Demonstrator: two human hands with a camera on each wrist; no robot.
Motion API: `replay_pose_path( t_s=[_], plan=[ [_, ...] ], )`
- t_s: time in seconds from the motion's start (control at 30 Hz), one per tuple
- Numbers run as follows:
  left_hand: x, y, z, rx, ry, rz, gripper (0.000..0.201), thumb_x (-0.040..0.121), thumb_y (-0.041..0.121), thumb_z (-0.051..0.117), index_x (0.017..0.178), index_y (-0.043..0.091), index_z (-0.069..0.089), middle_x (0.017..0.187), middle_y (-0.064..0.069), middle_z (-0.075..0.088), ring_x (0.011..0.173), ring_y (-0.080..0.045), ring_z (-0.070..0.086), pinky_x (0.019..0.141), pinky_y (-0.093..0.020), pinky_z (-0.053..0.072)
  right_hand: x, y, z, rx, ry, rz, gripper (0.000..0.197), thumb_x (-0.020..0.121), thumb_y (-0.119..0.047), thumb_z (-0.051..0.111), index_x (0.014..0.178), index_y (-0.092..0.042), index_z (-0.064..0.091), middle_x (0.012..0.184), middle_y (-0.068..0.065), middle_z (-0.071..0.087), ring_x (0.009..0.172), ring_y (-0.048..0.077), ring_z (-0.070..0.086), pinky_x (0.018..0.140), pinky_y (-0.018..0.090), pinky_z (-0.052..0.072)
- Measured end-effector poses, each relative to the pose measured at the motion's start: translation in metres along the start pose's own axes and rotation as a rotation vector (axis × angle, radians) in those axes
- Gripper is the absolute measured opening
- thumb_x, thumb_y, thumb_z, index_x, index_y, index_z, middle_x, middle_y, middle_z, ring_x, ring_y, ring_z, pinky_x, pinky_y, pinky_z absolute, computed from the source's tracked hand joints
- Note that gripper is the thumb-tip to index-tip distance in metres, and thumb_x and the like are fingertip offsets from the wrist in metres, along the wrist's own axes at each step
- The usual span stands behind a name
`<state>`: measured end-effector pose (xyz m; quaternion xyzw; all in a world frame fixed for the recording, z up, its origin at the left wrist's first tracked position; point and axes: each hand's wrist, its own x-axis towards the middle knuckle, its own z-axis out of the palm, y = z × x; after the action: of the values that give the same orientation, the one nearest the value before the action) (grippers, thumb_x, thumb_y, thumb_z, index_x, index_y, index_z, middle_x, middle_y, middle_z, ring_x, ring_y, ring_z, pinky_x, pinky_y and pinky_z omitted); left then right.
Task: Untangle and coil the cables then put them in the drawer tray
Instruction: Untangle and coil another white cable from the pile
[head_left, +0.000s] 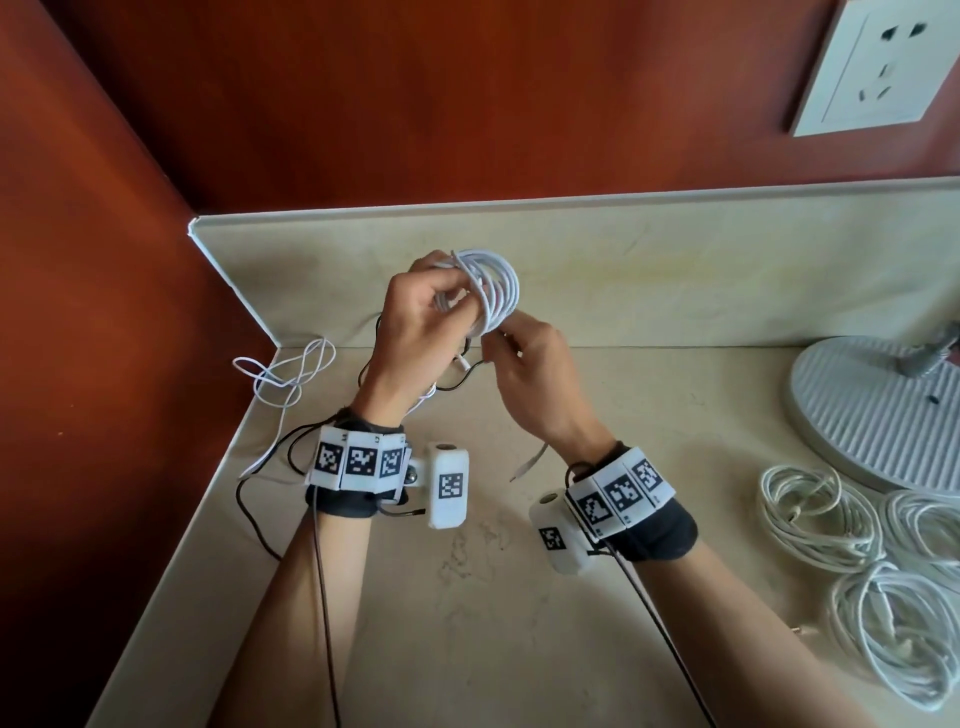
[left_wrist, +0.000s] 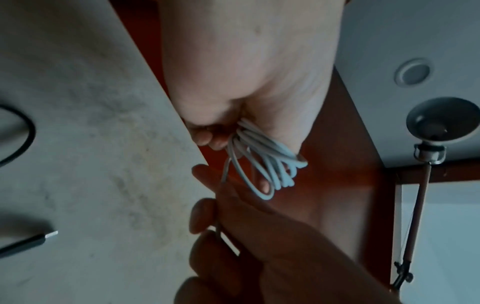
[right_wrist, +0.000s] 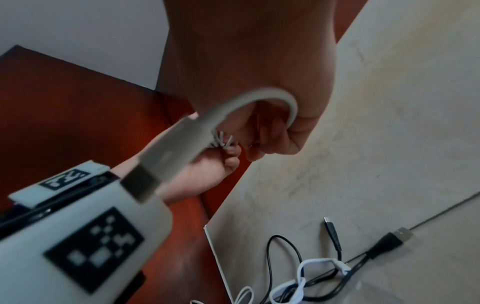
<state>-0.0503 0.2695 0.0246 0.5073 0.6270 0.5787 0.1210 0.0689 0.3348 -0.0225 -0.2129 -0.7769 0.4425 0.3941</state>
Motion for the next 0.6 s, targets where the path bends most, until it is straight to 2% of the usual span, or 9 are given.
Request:
replay_pose_path(
  t_s=[0.07,0.1,0.17,0.2,0.27,0.37,0.47,0.53,0.6],
  plan=[
    [0.001,-0.003,-0.001,0.044,0.072,-0.004,0.017,0.082,0.012,0.060,0.080,0.006,0.076,0.087,-0.019,0.064,0.091,-0.035,0.058,0.083,-0.045,0.047,-0.001,-0.004,0.003,-0.023,-0.033,-0.007,0.026,0.098,0.004,0.050,0.074,-0.006,0.050,0.063,0.000,0.048,0.058,0.011,0.035,0.057,0.019,0.030],
    [0.001,-0.004,0.000,0.093,0.109,-0.002,0.018,0.081,0.015,0.059,0.076,0.007,0.074,0.083,-0.014,0.063,0.089,-0.032,0.056,0.082,-0.043,0.046,-0.002,-0.005,0.005,-0.027,-0.051,-0.015,0.025,0.099,0.002,0.050,0.075,-0.003,0.050,0.063,0.003,0.048,0.059,0.012,0.034,0.057,0.021,0.030],
    [0.002,-0.004,0.000,0.221,0.180,0.025,0.017,0.080,0.023,0.057,0.069,0.014,0.066,0.077,0.003,0.057,0.087,-0.020,0.051,0.078,-0.028,0.043,-0.003,-0.008,0.006,-0.018,-0.071,-0.020,0.027,0.102,-0.001,0.051,0.075,-0.002,0.050,0.063,0.005,0.048,0.059,0.012,0.033,0.057,0.023,0.030],
    [0.002,-0.003,0.001,0.293,0.214,0.054,0.015,0.080,0.024,0.057,0.067,0.018,0.062,0.078,0.008,0.054,0.088,-0.018,0.049,0.077,-0.021,0.040,-0.003,-0.009,0.006,-0.011,-0.073,-0.017,0.028,0.102,-0.003,0.051,0.074,-0.004,0.050,0.061,0.006,0.048,0.058,0.011,0.032,0.056,0.022,0.029],
    [0.001,-0.006,0.005,0.427,0.265,0.097,0.016,0.083,0.022,0.060,0.068,0.016,0.061,0.083,0.005,0.054,0.092,-0.018,0.046,0.078,-0.017,0.036,-0.003,-0.012,0.006,-0.002,-0.078,-0.007,0.032,0.103,-0.004,0.052,0.072,-0.012,0.048,0.058,0.002,0.044,0.056,0.010,0.030,0.054,0.019,0.026],
    [0.002,-0.015,0.007,0.600,0.301,0.131,0.020,0.086,0.024,0.060,0.074,0.010,0.067,0.090,-0.002,0.052,0.093,-0.022,0.042,0.079,-0.029,0.040,-0.004,-0.013,0.007,-0.006,-0.078,0.010,0.043,0.103,-0.002,0.053,0.066,-0.024,0.044,0.053,-0.010,0.038,0.053,0.010,0.029,0.052,0.018,0.025],
    [0.003,-0.021,0.008,0.596,0.284,0.120,0.024,0.087,0.027,0.057,0.076,0.008,0.068,0.094,-0.001,0.050,0.094,-0.022,0.041,0.077,-0.036,0.044,-0.005,-0.016,0.006,-0.021,-0.067,-0.013,0.054,0.103,-0.003,0.054,0.066,-0.038,0.037,0.051,-0.014,0.040,0.052,0.009,0.030,0.052,0.015,0.027],
    [0.003,-0.023,0.009,0.550,0.285,0.106,0.025,0.087,0.027,0.056,0.077,0.008,0.067,0.096,0.000,0.049,0.095,-0.020,0.041,0.077,-0.032,0.043,-0.004,-0.015,0.005,-0.034,-0.073,-0.017,0.053,0.103,-0.004,0.055,0.065,-0.036,0.038,0.051,-0.013,0.038,0.052,0.010,0.031,0.052,0.016,0.027],
    [0.002,-0.025,0.010,0.511,0.293,0.099,0.023,0.086,0.026,0.056,0.078,0.007,0.067,0.100,-0.002,0.049,0.097,-0.020,0.042,0.076,-0.017,0.041,-0.005,-0.014,0.004,-0.038,-0.097,-0.015,0.048,0.103,-0.005,0.055,0.065,-0.030,0.041,0.051,-0.011,0.036,0.051,0.010,0.030,0.051,0.016,0.027]
  ],
)
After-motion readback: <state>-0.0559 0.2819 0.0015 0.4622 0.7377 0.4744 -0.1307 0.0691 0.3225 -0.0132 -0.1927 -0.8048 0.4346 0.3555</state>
